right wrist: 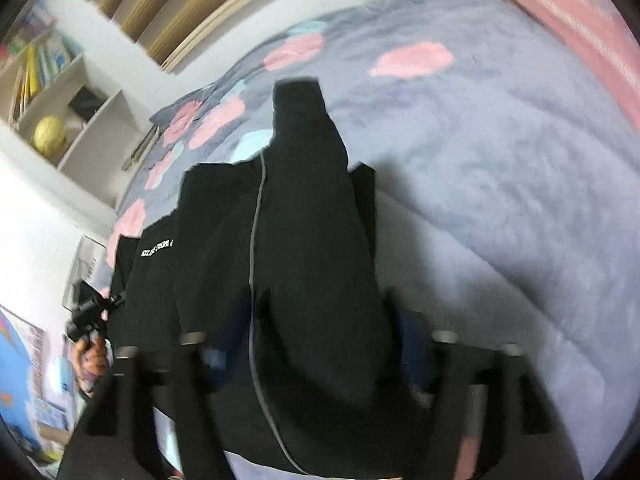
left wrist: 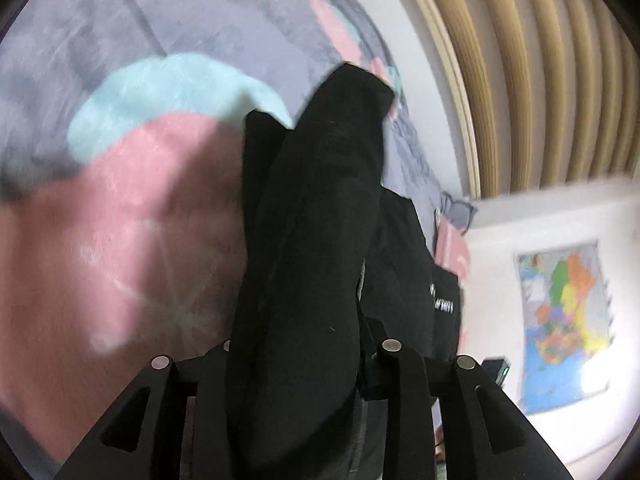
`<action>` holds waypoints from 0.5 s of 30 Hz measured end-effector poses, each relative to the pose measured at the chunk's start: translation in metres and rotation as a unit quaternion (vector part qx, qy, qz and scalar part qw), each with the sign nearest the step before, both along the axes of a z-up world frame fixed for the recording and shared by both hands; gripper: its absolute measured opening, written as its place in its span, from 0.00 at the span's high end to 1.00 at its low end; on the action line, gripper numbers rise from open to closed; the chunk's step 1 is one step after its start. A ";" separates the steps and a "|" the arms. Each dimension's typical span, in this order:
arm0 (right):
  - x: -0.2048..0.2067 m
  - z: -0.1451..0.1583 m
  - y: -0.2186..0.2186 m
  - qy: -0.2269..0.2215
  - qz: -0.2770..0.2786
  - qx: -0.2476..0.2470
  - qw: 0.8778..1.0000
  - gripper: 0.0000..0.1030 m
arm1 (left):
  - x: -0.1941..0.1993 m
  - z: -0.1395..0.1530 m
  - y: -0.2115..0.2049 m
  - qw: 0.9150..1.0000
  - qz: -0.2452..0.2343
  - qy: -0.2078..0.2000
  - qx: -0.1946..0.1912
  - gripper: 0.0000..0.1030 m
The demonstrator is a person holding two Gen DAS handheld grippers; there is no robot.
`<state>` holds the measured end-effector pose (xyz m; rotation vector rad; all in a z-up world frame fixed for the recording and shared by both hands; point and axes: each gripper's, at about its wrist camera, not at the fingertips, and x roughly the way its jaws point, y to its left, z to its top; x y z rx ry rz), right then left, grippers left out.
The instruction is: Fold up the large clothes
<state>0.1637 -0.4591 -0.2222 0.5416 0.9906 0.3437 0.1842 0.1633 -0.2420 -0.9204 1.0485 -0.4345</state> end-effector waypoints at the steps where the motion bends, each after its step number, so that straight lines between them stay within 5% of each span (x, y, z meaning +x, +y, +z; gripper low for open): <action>1: 0.007 -0.010 -0.006 0.005 0.003 0.012 1.000 0.17 | 0.002 0.003 -0.002 1.000 -0.004 -0.003 0.012 0.66; 5: 0.043 -0.059 -0.017 0.050 0.027 0.072 0.996 0.12 | 0.015 0.002 -0.007 0.999 -0.019 0.005 0.040 0.60; 10: 0.110 -0.116 0.005 0.098 0.092 0.185 0.973 0.12 | 0.025 -0.017 -0.006 1.000 -0.012 0.018 0.020 0.56; 11: 0.117 -0.113 0.010 0.091 0.100 0.195 0.971 0.18 | 0.027 -0.021 -0.006 1.000 -0.009 0.020 0.013 0.56; 12: 0.120 -0.110 0.013 0.087 0.106 0.201 0.970 0.39 | 0.027 -0.021 -0.006 1.000 -0.007 0.018 0.012 0.56; 15: 0.111 -0.079 0.023 0.047 0.109 0.154 0.981 0.57 | 0.020 0.002 -0.025 0.999 -0.025 -0.020 0.043 0.74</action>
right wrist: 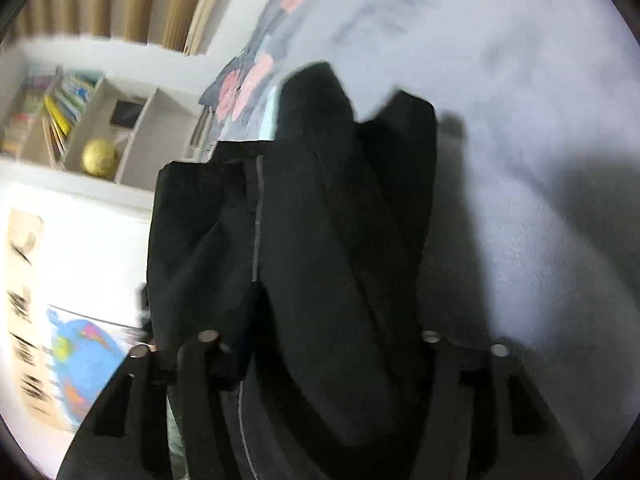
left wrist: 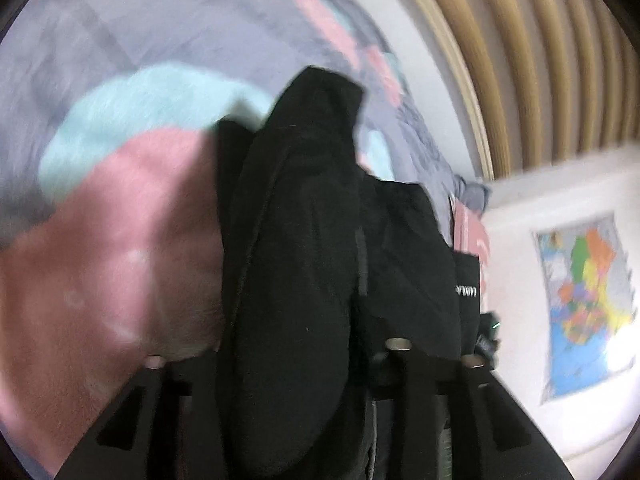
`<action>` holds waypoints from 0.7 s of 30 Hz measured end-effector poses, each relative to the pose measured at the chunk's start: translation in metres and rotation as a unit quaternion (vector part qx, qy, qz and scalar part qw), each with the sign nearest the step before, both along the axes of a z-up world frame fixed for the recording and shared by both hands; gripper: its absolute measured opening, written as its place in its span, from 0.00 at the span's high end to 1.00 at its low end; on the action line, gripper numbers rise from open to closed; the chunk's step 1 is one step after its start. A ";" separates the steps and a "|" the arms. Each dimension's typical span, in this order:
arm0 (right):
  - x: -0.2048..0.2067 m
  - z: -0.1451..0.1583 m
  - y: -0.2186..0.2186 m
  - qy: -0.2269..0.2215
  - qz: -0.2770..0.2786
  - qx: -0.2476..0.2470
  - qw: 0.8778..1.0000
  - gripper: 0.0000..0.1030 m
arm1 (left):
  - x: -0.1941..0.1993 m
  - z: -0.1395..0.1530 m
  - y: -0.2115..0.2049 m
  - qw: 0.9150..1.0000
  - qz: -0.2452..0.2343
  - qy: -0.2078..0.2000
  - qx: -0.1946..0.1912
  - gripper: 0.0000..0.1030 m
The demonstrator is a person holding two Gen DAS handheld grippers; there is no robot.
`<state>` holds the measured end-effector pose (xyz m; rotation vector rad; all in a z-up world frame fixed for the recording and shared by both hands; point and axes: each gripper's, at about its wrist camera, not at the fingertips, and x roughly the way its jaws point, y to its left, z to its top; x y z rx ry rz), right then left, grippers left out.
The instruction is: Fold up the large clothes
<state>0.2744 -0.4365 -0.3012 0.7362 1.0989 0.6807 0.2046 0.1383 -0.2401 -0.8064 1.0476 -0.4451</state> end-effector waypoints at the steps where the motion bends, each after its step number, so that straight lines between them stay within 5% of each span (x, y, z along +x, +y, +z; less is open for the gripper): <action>1: -0.012 0.019 -0.001 -0.027 -0.008 0.006 1.000 0.62 | -0.004 0.015 -0.005 1.000 -0.007 -0.023 -0.004 0.76; 7: -0.071 0.100 0.018 -0.128 -0.035 -0.050 0.990 0.64 | -0.022 0.102 -0.046 0.992 -0.039 -0.109 -0.040 0.78; 12: -0.106 0.158 -0.017 -0.151 -0.083 -0.055 0.984 0.64 | -0.036 0.147 -0.066 0.983 -0.060 -0.160 -0.061 0.78; 15: -0.116 0.163 -0.036 -0.131 -0.104 -0.052 0.984 0.63 | -0.034 0.142 -0.073 0.984 -0.065 -0.147 -0.073 0.78; 21: -0.088 0.079 -0.045 -0.024 -0.124 -0.068 0.990 0.63 | -0.009 0.050 -0.066 0.998 -0.040 -0.044 -0.030 0.74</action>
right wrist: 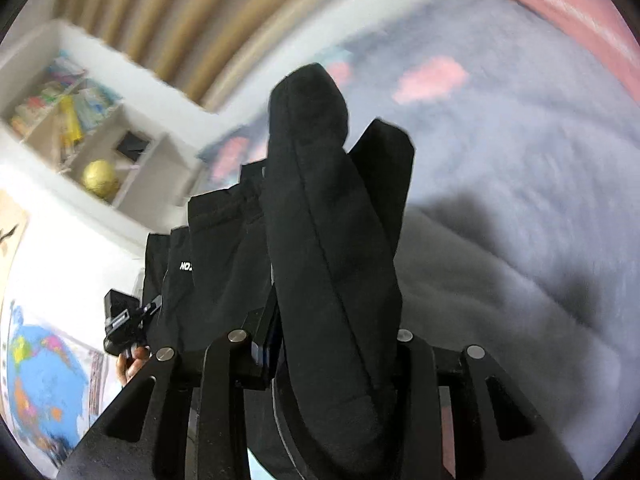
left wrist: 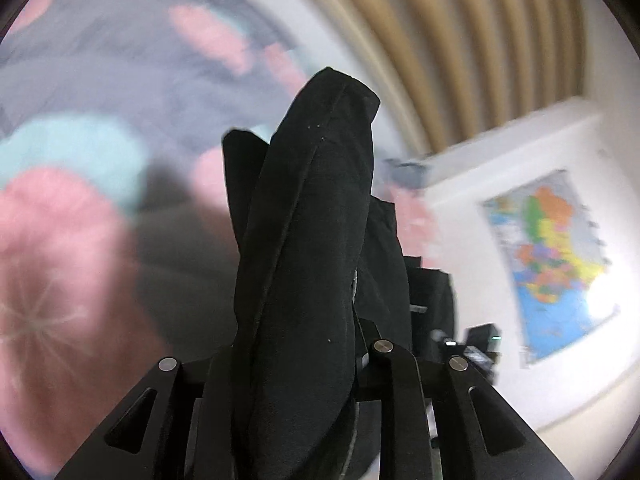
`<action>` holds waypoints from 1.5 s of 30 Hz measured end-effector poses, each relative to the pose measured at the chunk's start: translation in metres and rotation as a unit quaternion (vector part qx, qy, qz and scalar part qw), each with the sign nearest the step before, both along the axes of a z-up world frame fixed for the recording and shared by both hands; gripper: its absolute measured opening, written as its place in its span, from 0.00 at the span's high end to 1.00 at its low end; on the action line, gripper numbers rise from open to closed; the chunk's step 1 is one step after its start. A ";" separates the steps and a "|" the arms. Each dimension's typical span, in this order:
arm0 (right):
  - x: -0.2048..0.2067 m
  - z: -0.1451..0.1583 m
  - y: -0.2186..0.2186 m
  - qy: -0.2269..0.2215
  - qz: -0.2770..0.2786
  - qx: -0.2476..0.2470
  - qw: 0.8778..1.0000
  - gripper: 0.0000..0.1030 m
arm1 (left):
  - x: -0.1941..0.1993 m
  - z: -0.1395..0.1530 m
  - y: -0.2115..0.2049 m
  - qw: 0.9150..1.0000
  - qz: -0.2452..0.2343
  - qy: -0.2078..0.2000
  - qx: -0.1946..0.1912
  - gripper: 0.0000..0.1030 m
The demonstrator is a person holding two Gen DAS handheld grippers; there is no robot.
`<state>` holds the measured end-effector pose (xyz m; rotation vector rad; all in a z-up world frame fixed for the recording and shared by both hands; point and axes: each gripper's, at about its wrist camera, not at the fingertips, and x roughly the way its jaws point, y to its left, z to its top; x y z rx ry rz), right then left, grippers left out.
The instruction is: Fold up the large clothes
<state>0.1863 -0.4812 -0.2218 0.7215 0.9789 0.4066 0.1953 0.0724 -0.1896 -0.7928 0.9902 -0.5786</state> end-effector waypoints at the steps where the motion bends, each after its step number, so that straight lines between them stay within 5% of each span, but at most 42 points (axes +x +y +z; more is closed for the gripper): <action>1: 0.007 -0.019 -0.003 0.019 -0.015 -0.012 1.000 0.63 | 0.007 -0.027 0.007 0.999 0.014 0.036 0.016 0.72; 2: 0.010 -0.033 -0.009 0.030 -0.034 -0.027 0.999 0.59 | 0.010 -0.045 0.014 0.998 0.027 0.054 0.019 0.70; 3: 0.011 -0.046 -0.017 0.038 -0.043 -0.027 0.998 0.58 | 0.013 -0.069 0.028 0.997 0.033 0.070 -0.018 0.68; 6: 0.002 -0.080 -0.047 0.063 -0.077 0.045 0.994 0.48 | 0.008 -0.091 0.052 0.992 0.033 0.085 -0.093 0.63; 10: -0.022 -0.053 -0.060 0.036 -0.109 -0.040 0.993 0.43 | -0.006 -0.038 0.050 0.999 0.033 0.024 0.036 0.64; 11: -0.029 -0.040 -0.060 0.024 -0.117 -0.074 0.990 0.42 | -0.013 -0.014 0.047 0.995 0.039 -0.004 0.090 0.64; 13: -0.045 -0.002 -0.048 -0.010 -0.122 -0.138 0.983 0.42 | -0.026 0.024 0.040 0.987 0.049 -0.055 0.140 0.64; 18: -0.058 0.057 0.040 -0.057 -0.038 -0.215 0.974 0.38 | -0.042 0.077 -0.010 0.980 0.002 -0.124 0.153 0.63; 21: -0.059 0.046 0.102 -0.045 0.015 -0.233 0.971 0.38 | -0.037 0.062 -0.057 0.972 -0.027 -0.117 0.203 0.63; 24: -0.050 0.017 0.136 -0.017 0.020 -0.308 0.951 0.38 | -0.024 0.018 -0.086 0.959 -0.027 -0.071 0.272 0.63; 28: -0.043 -0.020 0.161 0.002 0.011 -0.366 0.931 0.34 | 0.000 -0.023 -0.084 0.973 -0.031 -0.006 0.228 0.63; 31: -0.045 -0.020 0.159 0.015 -0.007 -0.354 0.935 0.34 | 0.004 -0.012 -0.082 0.975 -0.022 0.012 0.221 0.63; 34: -0.060 0.001 0.162 0.024 -0.024 -0.363 0.931 0.33 | -0.017 0.015 -0.095 0.951 -0.014 -0.026 0.307 0.63; 37: -0.093 0.036 0.169 -0.015 -0.043 -0.360 0.932 0.30 | -0.050 0.049 -0.107 0.935 -0.007 -0.076 0.347 0.56; 41: -0.125 0.077 0.175 -0.061 -0.075 -0.334 0.938 0.13 | -0.091 0.099 -0.103 0.917 0.021 -0.155 0.366 0.43; 45: -0.155 0.114 0.182 -0.101 -0.097 -0.319 0.937 0.13 | -0.134 0.138 -0.102 0.906 0.042 -0.225 0.355 0.30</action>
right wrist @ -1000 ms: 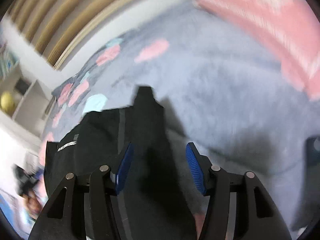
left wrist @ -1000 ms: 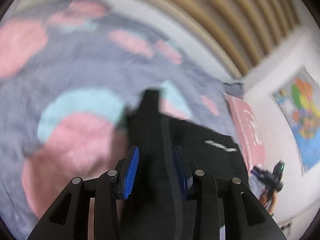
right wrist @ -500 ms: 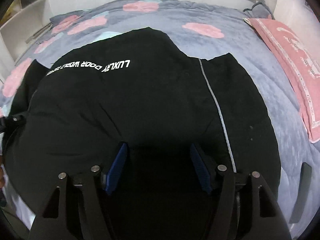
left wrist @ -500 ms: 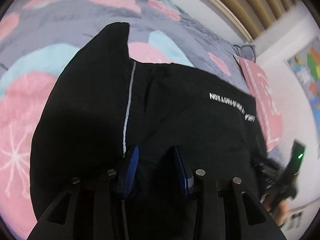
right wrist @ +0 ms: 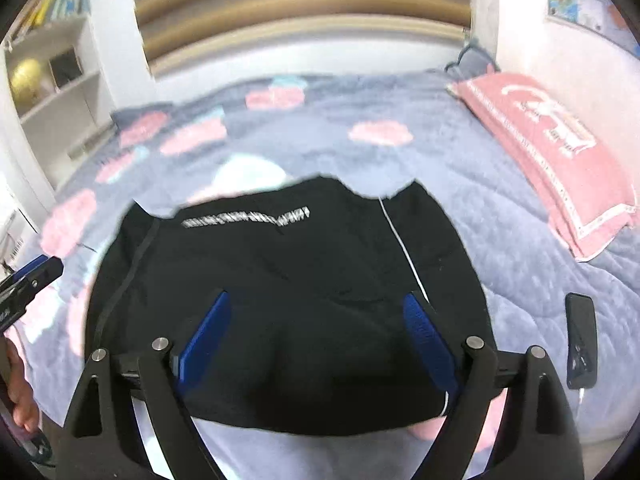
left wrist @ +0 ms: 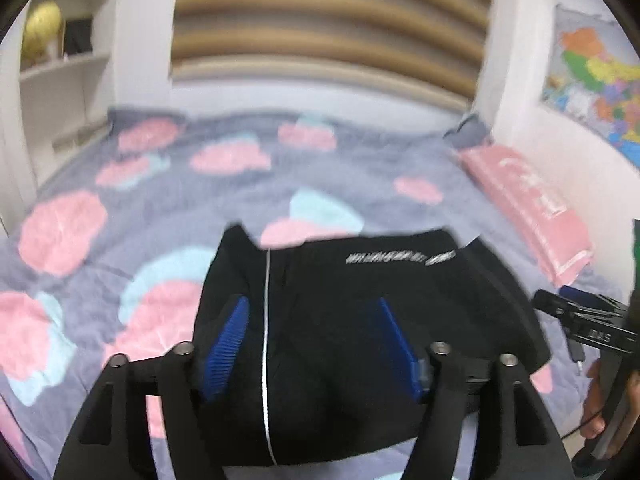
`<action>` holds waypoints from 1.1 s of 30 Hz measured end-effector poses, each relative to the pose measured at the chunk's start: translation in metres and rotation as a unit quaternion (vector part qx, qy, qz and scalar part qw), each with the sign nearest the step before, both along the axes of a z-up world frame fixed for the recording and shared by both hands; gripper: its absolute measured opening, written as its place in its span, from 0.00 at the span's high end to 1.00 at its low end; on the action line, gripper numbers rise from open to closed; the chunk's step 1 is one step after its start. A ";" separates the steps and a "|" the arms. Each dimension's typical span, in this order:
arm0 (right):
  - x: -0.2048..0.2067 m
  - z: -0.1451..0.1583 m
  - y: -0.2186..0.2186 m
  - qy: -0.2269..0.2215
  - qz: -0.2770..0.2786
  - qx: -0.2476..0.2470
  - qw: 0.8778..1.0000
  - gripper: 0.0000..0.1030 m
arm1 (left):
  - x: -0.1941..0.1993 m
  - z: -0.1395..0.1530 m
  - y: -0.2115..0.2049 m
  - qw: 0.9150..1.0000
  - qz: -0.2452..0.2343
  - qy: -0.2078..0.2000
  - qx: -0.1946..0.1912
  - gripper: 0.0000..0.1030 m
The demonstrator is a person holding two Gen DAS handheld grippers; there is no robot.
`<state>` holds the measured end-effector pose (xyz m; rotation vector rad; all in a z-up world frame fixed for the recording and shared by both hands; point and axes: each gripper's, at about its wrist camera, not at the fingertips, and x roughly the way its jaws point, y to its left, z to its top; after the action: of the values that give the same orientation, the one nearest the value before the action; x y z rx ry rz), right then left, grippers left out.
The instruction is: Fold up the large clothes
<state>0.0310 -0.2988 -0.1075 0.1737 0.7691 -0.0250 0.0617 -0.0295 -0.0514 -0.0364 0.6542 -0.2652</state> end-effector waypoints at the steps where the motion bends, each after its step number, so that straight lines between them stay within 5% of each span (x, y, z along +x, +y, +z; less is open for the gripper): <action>1: -0.001 0.005 0.003 -0.008 -0.001 0.001 1.000 0.13 | -0.008 0.006 0.000 1.000 0.000 -0.012 0.000 0.30; 12: -0.053 0.067 0.040 -0.074 0.009 -0.013 0.997 0.11 | -0.079 0.064 0.002 0.991 0.071 -0.106 0.037 0.23; 17: -0.066 0.077 0.056 -0.093 0.012 -0.032 0.995 0.05 | -0.090 0.072 0.005 0.991 0.065 -0.112 0.014 0.23; 33: -0.054 0.045 0.064 -0.048 0.017 -0.044 0.998 0.04 | -0.078 0.034 -0.004 0.993 0.077 -0.067 0.057 0.23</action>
<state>-0.0235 -0.2346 -0.0620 0.0770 0.6744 -0.0183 -0.0159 -0.0334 -0.0172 0.0400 0.5290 -0.0796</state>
